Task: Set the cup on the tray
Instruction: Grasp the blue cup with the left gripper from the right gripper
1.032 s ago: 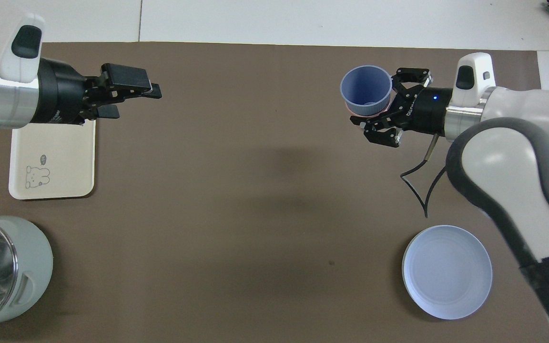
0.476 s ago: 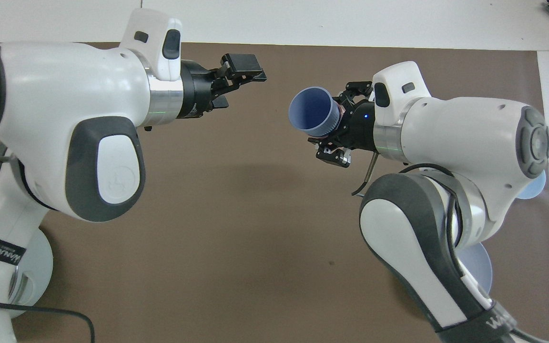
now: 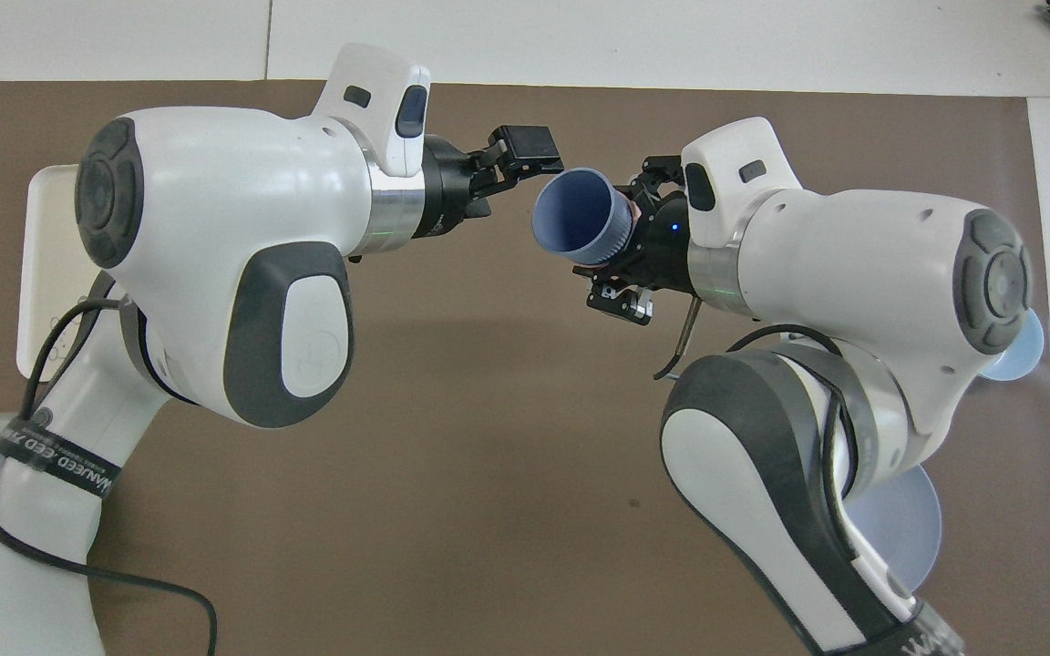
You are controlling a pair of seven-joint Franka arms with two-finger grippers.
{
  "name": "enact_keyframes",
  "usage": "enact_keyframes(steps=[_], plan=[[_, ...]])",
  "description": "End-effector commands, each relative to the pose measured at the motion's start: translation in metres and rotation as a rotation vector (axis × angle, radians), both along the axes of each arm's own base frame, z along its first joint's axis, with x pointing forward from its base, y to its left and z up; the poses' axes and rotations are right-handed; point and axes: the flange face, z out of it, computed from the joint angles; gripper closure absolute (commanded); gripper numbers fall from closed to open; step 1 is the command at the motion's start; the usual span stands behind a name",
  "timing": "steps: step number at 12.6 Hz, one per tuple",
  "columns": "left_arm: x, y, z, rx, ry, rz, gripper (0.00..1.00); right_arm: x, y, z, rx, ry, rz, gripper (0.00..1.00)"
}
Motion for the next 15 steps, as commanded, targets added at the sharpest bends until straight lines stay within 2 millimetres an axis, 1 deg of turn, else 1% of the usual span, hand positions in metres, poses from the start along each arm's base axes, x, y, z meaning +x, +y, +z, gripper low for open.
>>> enact_keyframes(steps=[1, 2, 3, 4, 5, 6, 7, 8, 12, 13, 15], plan=[[-0.006, -0.007, -0.002, 0.023, 0.03, -0.064, 0.09, 0.001, 0.0, 0.005, -0.011, -0.012, -0.015, 1.0], [-0.01, -0.013, -0.003, 0.027, 0.033, -0.082, 0.2, 0.001, 0.0, 0.005, -0.012, -0.013, -0.015, 1.0], [-0.011, -0.015, -0.002, 0.028, 0.032, -0.089, 0.26, 0.002, 0.0, 0.004, -0.013, -0.012, -0.015, 1.0], [-0.014, -0.016, -0.004, 0.036, 0.048, -0.105, 0.36, 0.001, 0.0, 0.005, -0.012, -0.013, -0.015, 1.0], [-0.016, -0.017, -0.001, 0.04, 0.061, -0.121, 0.6, 0.001, 0.0, 0.005, -0.012, -0.013, -0.015, 1.0], [-0.015, -0.016, 0.003, 0.04, 0.066, -0.126, 0.81, 0.001, 0.0, 0.005, -0.012, -0.013, -0.015, 1.0], [-0.015, -0.016, 0.006, 0.039, 0.071, -0.132, 0.98, 0.001, 0.0, 0.005, -0.012, -0.013, -0.015, 1.0], [-0.015, -0.016, 0.006, 0.042, 0.079, -0.138, 1.0, 0.002, -0.001, 0.004, -0.013, -0.012, -0.016, 1.0], [-0.015, -0.015, 0.008, 0.036, 0.08, -0.136, 1.0, 0.001, -0.001, 0.003, -0.023, -0.014, -0.013, 1.0], [-0.013, -0.014, 0.012, 0.032, 0.074, -0.132, 1.0, 0.001, -0.001, 0.003, -0.024, -0.015, -0.012, 1.0], [-0.004, -0.009, 0.03, 0.02, 0.067, -0.135, 1.0, 0.001, -0.001, 0.002, -0.024, -0.011, -0.012, 1.0]])
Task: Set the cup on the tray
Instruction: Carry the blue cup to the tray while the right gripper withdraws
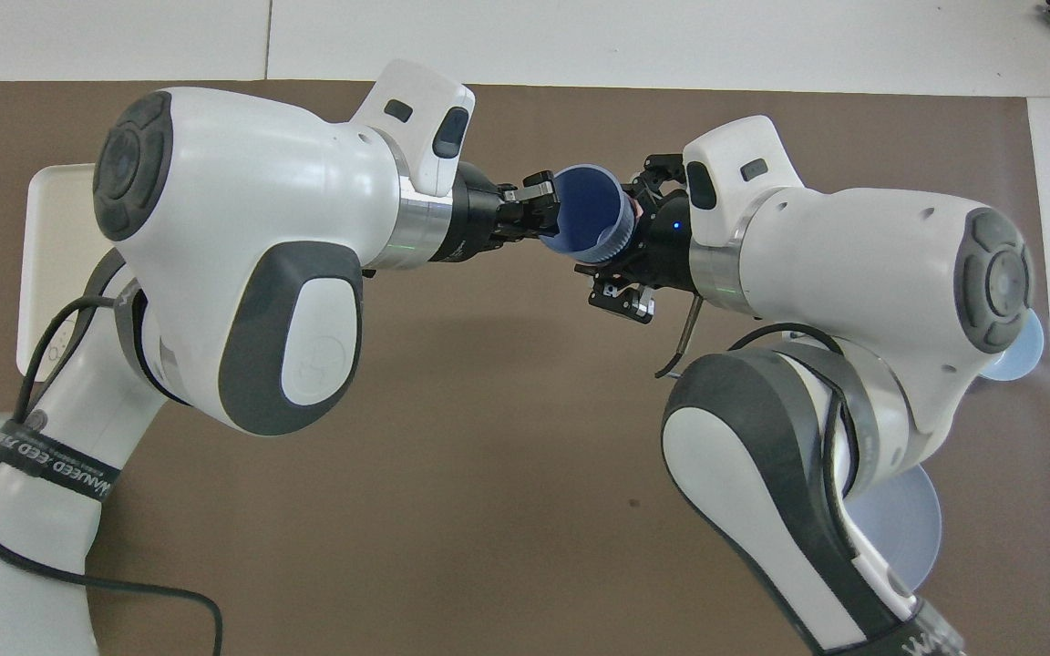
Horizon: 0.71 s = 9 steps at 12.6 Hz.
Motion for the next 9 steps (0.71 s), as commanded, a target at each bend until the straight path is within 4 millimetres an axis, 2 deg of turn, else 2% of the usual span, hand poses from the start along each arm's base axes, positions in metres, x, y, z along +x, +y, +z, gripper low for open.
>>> enact_keyframes(steps=[1, 4, 6, 7, 9], plan=[[0.017, 0.017, 0.033, -0.022, -0.006, -0.011, 1.0, -0.001, 0.0, 0.0, -0.022, -0.005, -0.011, 1.0], [0.049, 0.088, 0.049, -0.004, -0.062, 0.059, 1.0, -0.001, -0.001, -0.001, -0.022, -0.004, -0.012, 1.0], [0.057, 0.133, 0.056, 0.081, -0.109, 0.026, 1.0, 0.001, -0.004, 0.0, -0.021, -0.005, -0.018, 1.0], [0.06, 0.152, 0.058, 0.165, -0.159, -0.013, 1.0, 0.004, -0.011, -0.001, -0.023, -0.005, -0.026, 1.0], [0.067, 0.205, 0.05, 0.339, -0.175, -0.044, 1.0, 0.022, -0.053, -0.001, -0.003, -0.029, -0.106, 1.0]])
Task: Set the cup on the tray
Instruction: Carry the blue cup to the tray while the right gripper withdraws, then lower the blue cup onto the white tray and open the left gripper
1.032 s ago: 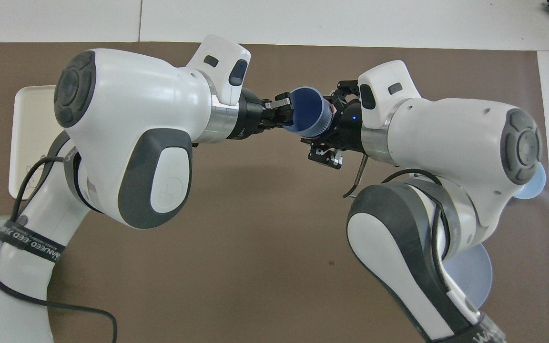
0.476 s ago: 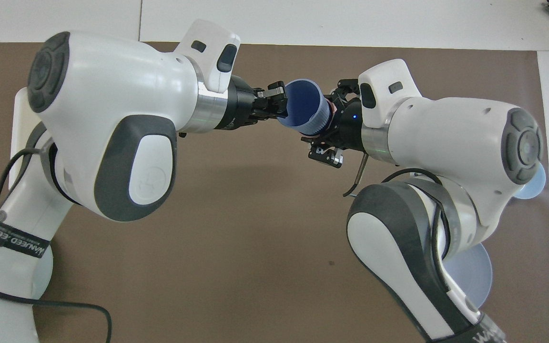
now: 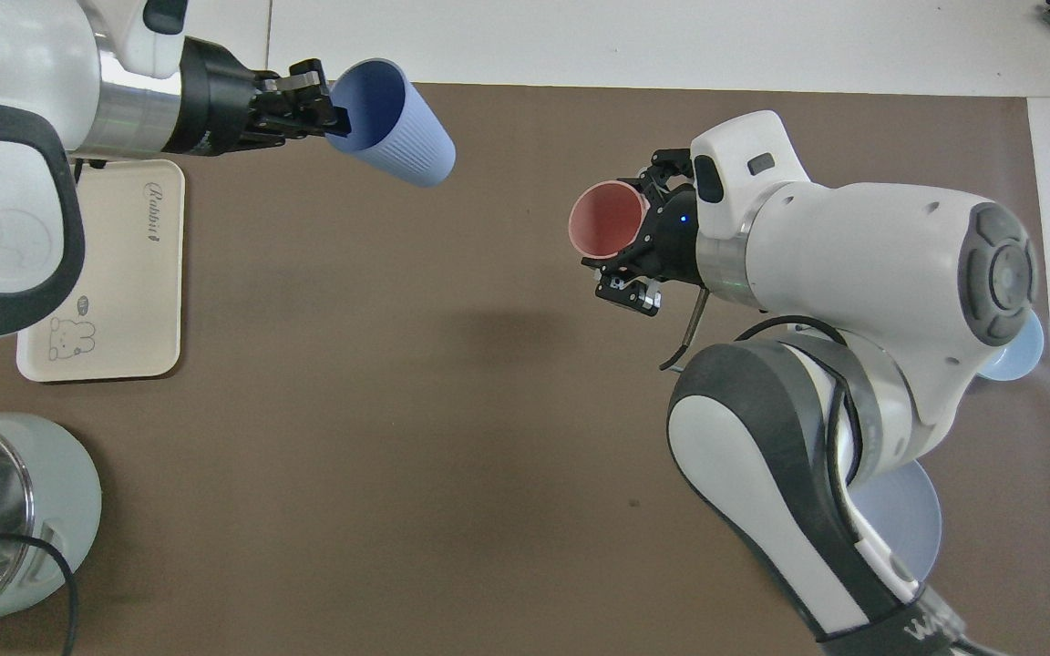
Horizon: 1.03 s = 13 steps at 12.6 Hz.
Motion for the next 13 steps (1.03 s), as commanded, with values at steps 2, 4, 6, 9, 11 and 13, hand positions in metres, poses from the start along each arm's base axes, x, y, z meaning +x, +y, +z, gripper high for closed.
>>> enact_keyframes(steps=[2, 4, 6, 9, 11, 13], plan=[[0.0, 0.093, -0.005, 0.225, -0.007, -0.085, 1.0, 0.023, -0.063, 0.001, 0.14, -0.016, -0.154, 1.0], [0.004, 0.157, -0.015, 0.251, -0.008, -0.058, 1.0, 0.037, -0.113, -0.018, 0.312, -0.038, -0.204, 1.0], [0.002, 0.216, -0.03, 0.273, 0.011, -0.04, 1.0, 0.051, -0.163, -0.052, 0.46, -0.078, -0.25, 1.0], [0.001, 0.25, -0.069, 0.341, 0.033, -0.079, 1.0, 0.062, -0.223, -0.103, 0.566, -0.075, -0.257, 1.0], [0.005, 0.276, -0.099, 0.403, 0.009, -0.072, 1.0, 0.063, -0.264, -0.129, 0.635, -0.077, -0.265, 1.0], [0.01, 0.295, -0.121, 0.411, 0.003, -0.044, 1.0, 0.062, -0.292, -0.159, 0.636, -0.073, -0.245, 1.0]])
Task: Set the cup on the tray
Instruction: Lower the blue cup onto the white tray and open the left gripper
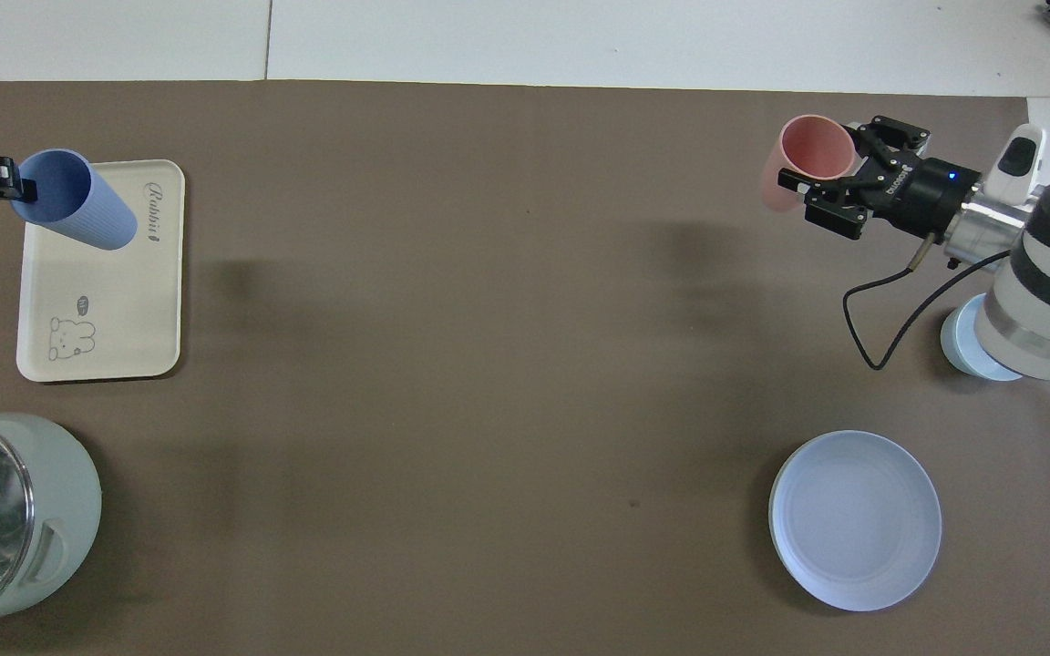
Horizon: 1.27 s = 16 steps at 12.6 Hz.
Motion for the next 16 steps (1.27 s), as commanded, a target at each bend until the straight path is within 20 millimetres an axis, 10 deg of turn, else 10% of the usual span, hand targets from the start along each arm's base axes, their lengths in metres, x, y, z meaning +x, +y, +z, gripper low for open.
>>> enact_keyframes(steps=[1, 3, 6, 10, 13, 14, 15, 16], plan=[[-0.002, 0.03, -0.023, 0.039, -0.04, 0.024, 1.0, 0.002, -0.036, -0.043, 0.039, -0.042, 0.02, 1.0], [0.003, 0.051, -0.047, 0.042, -0.059, 0.055, 1.0, 0.002, -0.039, -0.085, 0.052, -0.1, 0.03, 1.0], [0.018, 0.086, -0.101, 0.051, -0.085, 0.073, 1.0, -0.004, -0.048, -0.109, 0.045, -0.108, 0.033, 1.0], [0.022, 0.103, -0.122, 0.034, -0.074, 0.102, 1.0, -0.011, -0.046, -0.12, 0.035, -0.116, 0.035, 1.0], [0.021, 0.102, -0.123, 0.028, -0.067, 0.107, 1.0, -0.024, -0.047, -0.131, 0.007, -0.115, 0.039, 0.37], [0.022, 0.102, -0.122, 0.029, -0.068, 0.108, 0.82, -0.025, -0.048, -0.132, 0.011, -0.113, 0.039, 0.0], [0.025, 0.101, -0.12, 0.032, -0.078, 0.108, 0.37, -0.024, -0.047, -0.13, 0.021, -0.117, 0.044, 0.0], [0.026, 0.103, -0.114, 0.032, -0.079, 0.111, 0.23, -0.024, -0.047, -0.127, 0.031, -0.124, 0.05, 0.0]])
